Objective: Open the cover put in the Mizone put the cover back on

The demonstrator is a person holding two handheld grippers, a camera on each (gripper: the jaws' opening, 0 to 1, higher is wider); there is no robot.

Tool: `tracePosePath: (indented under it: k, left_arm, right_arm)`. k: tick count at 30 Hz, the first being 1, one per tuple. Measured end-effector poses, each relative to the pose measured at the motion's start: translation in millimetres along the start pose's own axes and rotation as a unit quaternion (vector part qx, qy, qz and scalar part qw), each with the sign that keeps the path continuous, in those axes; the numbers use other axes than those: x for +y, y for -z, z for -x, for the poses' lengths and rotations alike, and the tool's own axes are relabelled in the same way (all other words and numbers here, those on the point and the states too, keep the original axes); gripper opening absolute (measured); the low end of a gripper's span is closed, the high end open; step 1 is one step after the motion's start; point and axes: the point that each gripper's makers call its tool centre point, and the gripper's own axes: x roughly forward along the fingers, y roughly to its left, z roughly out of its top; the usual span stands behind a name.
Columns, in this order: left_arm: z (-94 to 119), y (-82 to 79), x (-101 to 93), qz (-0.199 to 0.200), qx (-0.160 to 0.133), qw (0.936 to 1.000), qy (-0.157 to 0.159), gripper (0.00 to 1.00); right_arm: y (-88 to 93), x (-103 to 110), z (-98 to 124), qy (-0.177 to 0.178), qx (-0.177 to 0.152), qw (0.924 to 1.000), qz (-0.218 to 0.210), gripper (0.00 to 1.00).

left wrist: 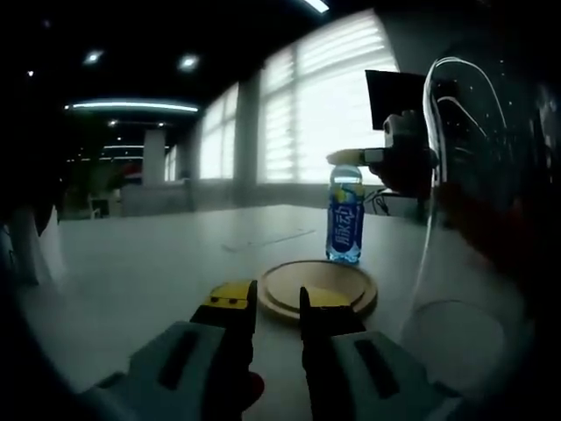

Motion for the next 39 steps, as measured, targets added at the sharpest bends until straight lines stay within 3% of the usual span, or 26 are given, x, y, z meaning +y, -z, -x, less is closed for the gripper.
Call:
tracePosePath:
  k: [12, 22, 33, 39]
  left_arm:
    - [0.4, -1.8, 7.9, 0.002, -0.004, 1.0, -0.004, 0.15]
    - [-0.1, -0.4, 12.3, 0.0, -0.004, 1.0, -0.004, 0.15]
    - [-0.6, -1.0, 13.7, -0.003, -0.004, 1.0, -0.003, 0.15]
    - [0.2, -2.2, 15.6, -0.003, -0.006, 1.0, -0.006, 0.15]
  right_arm:
    - [-4.9, 10.1, -8.0, -0.006, -0.006, 0.9998, 0.019, 0.24]
    - [-26.9, 20.2, -1.2, -0.009, -0.022, 0.9994, 0.027, 0.24]
    - [-39.5, 51.7, -1.6, -0.048, -0.033, 0.9977, 0.034, 0.24]
    - [-46.5, 71.4, -12.3, -0.066, -0.041, 0.9965, 0.031, 0.24]
